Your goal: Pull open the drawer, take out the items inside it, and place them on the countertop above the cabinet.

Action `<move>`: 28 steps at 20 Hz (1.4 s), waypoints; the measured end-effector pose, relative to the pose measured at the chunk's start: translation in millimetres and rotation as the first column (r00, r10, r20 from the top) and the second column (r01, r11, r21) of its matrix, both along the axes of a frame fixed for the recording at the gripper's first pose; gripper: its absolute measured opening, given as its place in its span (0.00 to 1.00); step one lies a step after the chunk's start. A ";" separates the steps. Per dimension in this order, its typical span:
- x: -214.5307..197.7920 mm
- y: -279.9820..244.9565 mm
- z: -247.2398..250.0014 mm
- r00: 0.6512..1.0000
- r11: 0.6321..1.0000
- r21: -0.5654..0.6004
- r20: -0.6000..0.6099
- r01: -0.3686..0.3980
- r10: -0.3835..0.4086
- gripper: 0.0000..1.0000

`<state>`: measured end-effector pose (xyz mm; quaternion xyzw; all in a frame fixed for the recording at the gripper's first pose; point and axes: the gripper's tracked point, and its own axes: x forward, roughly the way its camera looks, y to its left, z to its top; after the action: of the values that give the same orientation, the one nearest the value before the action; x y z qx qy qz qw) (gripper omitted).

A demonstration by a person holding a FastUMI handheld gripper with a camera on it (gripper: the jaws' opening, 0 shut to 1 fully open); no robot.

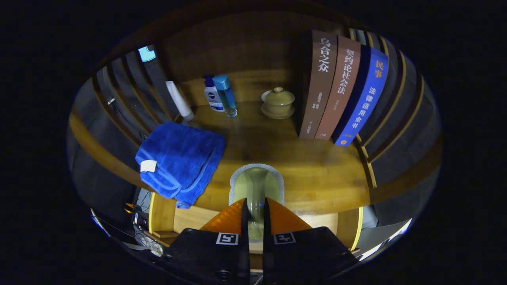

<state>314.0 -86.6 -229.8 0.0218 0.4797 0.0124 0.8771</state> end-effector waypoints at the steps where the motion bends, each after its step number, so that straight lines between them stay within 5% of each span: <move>1: 10.3 -2.5 -1.9 1.000 1.000 -0.008 0.001 0.010 -0.010 0.17; 13: 68.2 -11.6 -37.7 0.998 0.996 -0.075 -0.039 0.047 -0.050 0.24; 15: 72.1 -9.9 -36.6 0.998 0.996 -0.072 -0.026 0.052 -0.054 0.31; 22: 73.8 -2.2 2.1 0.989 0.998 -0.056 0.146 0.022 -0.013 0.80; 25: 66.4 5.9 46.3 0.931 1.000 -0.030 0.365 0.009 0.002 1.00; 28: 25.6 17.4 80.1 0.859 1.000 0.024 0.512 -0.017 0.002 1.00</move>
<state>339.7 -69.2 -149.7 0.0277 0.2295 0.0287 0.9725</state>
